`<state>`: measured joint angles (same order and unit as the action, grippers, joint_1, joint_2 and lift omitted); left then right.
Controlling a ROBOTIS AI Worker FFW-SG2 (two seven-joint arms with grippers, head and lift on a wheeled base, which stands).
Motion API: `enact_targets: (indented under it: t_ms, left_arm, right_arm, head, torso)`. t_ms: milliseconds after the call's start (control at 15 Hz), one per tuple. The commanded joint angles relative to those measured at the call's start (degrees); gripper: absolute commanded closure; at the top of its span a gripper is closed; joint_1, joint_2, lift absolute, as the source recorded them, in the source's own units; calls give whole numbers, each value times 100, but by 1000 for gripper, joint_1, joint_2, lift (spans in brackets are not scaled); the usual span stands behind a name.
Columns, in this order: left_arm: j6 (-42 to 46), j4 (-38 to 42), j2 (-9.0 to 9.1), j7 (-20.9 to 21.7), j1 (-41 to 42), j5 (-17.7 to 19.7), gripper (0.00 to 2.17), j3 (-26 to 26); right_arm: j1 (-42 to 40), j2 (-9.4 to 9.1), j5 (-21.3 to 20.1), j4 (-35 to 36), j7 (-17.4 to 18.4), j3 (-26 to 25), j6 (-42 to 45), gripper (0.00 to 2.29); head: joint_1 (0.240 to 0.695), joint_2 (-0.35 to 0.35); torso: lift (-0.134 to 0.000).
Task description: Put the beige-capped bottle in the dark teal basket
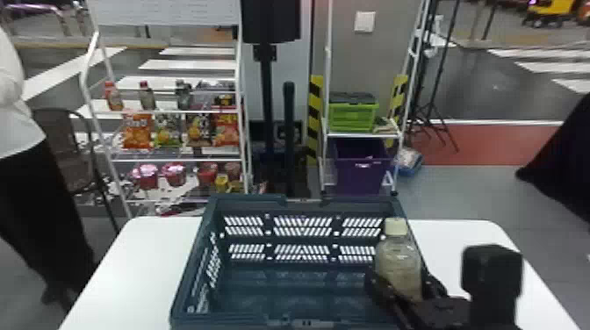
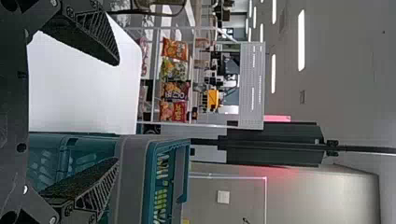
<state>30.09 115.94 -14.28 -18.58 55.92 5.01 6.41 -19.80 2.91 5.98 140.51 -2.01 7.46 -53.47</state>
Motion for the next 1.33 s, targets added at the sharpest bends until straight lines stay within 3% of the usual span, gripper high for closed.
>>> enact_targets:
  t_ms: [0,333,533,1267]
  left_arm:
    - [18,-45,4,12,7,44,154,-52]
    - [158,-168,4,74,-2,141,154,-131]
    - [229,-203,4,126,7,176,151,-175]
    - [264,-256,13,276,-37,396,151,-368]
  right_arm:
    - [732,-1,-53,-129,70,309,-1223,2196]
    - [1849,-98,9,-841,342,801,-2401,2196]
    - [2314,-256,105,-1263,351,907,-2981,2192]
    - [3527,-296,290,-3390,421,1074,-2823,2192]
  head:
    - [499,0]
    - [499,0]
    - [499,0]
    - [499,0]
  torso:
    - [0]
    - [0]
    - [0]
    - [0]
